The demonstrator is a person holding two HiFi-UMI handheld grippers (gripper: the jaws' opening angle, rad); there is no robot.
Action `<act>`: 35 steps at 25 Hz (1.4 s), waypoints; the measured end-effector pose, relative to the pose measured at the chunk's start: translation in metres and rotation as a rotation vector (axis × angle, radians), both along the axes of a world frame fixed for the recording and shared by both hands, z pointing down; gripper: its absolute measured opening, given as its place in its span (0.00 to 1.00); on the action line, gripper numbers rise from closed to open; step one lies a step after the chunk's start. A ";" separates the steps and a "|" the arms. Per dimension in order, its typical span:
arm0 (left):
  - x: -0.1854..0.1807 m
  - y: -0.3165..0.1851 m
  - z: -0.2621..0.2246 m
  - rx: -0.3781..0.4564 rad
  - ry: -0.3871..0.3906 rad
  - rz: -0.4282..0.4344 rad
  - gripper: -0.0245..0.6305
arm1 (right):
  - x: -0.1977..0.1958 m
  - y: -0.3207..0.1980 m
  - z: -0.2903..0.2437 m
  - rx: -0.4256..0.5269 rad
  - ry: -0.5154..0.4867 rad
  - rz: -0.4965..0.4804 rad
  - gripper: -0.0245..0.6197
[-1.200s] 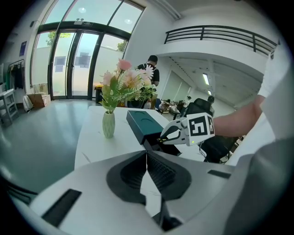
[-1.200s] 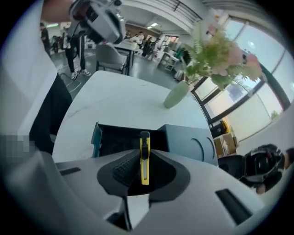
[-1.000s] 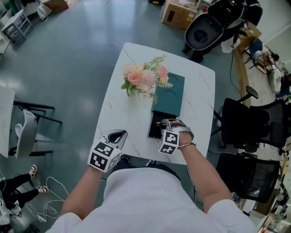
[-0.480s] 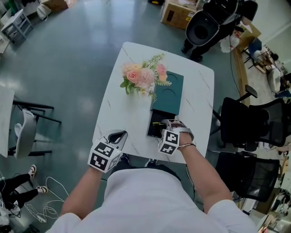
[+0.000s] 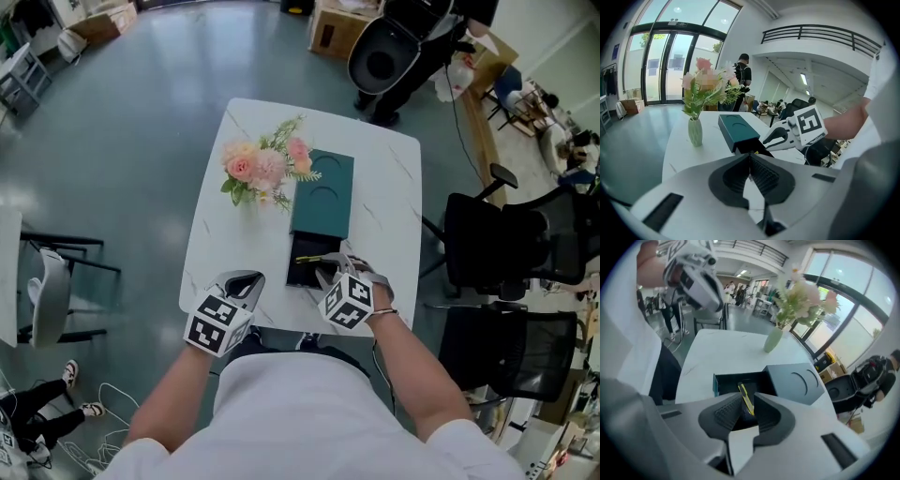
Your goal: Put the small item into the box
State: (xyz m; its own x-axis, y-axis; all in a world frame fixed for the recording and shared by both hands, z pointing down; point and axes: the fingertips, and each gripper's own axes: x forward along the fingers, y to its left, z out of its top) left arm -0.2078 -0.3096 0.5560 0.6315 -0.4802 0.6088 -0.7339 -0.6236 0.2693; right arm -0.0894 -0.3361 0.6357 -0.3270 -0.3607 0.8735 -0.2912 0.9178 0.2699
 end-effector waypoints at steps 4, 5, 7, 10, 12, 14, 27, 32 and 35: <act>0.020 -0.008 -0.010 0.035 0.012 0.017 0.06 | 0.007 0.003 -0.035 -0.035 -0.200 0.150 0.18; 0.026 -0.009 -0.012 0.041 0.012 0.023 0.06 | 0.010 0.004 -0.044 -0.032 -0.248 0.183 0.17; 0.037 -0.010 -0.016 0.048 0.013 0.035 0.06 | 0.017 0.007 -0.059 -0.030 -0.346 0.245 0.17; 0.051 -0.011 -0.020 0.055 0.018 0.041 0.06 | 0.026 0.011 -0.082 -0.043 -0.517 0.322 0.14; 0.060 -0.010 -0.023 0.058 0.022 0.037 0.06 | 0.033 0.015 -0.094 -0.074 -0.632 0.369 0.09; 0.070 -0.008 -0.028 0.062 0.032 0.032 0.06 | 0.040 0.021 -0.100 -0.121 -0.716 0.403 0.07; 0.111 0.016 -0.043 0.117 0.035 -0.065 0.06 | 0.084 0.043 -0.109 -0.122 -0.789 0.330 0.06; 0.113 0.034 -0.048 0.130 0.039 -0.125 0.06 | 0.098 0.048 -0.108 -0.128 -0.814 0.327 0.06; 0.108 0.049 -0.049 0.122 0.023 -0.145 0.06 | 0.103 0.056 -0.114 -0.122 -0.820 0.326 0.06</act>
